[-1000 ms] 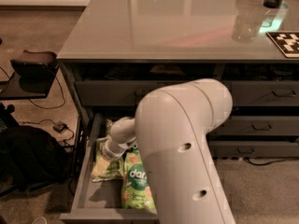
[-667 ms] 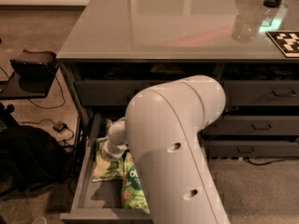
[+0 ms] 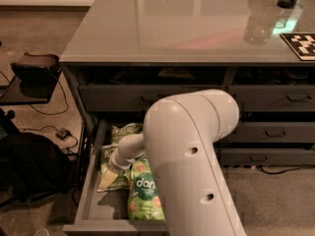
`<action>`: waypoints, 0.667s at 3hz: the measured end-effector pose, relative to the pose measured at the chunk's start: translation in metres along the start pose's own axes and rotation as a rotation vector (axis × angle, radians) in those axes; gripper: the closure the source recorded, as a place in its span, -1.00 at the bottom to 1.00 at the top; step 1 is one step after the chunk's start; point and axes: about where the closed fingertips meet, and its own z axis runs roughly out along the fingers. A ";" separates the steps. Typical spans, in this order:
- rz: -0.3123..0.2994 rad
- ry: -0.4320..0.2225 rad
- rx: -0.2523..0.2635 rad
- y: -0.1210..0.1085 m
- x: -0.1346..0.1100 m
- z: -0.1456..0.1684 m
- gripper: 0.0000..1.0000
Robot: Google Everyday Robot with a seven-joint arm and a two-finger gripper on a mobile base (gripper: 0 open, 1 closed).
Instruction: Pick green jalapeno chip bag from middle drawer and place on counter
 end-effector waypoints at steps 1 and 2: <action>0.007 -0.040 -0.014 0.005 0.003 0.016 -1.00; 0.018 -0.050 -0.044 0.013 0.012 0.032 -1.00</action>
Offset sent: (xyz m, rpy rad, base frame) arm -0.0192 0.0135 -0.0519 0.0818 0.0622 0.0128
